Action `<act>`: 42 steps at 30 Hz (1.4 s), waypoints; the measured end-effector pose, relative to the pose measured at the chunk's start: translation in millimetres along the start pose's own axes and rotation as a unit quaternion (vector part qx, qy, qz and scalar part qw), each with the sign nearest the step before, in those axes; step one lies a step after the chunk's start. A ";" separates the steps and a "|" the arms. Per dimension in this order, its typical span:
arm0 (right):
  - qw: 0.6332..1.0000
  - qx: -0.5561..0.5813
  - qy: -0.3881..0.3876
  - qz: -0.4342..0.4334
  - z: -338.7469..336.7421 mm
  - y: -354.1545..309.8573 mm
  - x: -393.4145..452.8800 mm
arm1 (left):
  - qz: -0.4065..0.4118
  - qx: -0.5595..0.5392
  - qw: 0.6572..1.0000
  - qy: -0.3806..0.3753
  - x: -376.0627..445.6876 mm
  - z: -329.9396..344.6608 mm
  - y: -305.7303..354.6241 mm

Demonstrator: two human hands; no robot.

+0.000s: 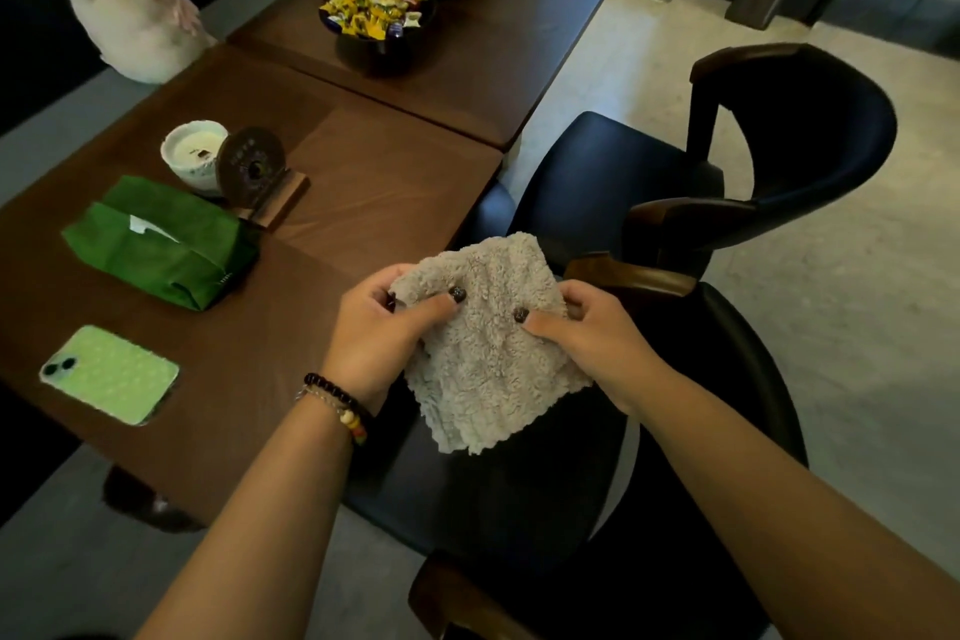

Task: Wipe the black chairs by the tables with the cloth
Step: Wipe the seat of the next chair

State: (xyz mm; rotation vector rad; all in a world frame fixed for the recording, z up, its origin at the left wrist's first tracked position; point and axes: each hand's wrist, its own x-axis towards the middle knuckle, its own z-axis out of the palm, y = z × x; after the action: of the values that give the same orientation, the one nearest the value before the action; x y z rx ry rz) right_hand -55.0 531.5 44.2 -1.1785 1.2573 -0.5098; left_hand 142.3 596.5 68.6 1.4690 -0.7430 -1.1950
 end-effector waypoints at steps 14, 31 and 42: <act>0.988 -0.120 0.085 0.057 -22.2 137.5 38.9 | -0.042 0.331 0.942 -0.010 21.6 38.5 -115.2; 0.761 -0.560 0.320 -0.061 -108.5 151.5 -65.1 | -0.193 0.054 0.979 -0.032 -14.1 164.5 -233.5; 0.954 0.190 0.154 0.174 -163.5 211.3 -93.9 | -0.218 -0.003 0.971 -0.098 -20.4 238.3 -310.4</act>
State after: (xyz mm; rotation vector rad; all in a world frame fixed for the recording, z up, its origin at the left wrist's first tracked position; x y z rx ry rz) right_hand -292.4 624.6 -78.9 -0.5502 1.5133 -0.6523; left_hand -132.8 613.8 -210.0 1.5726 -0.5575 -1.6935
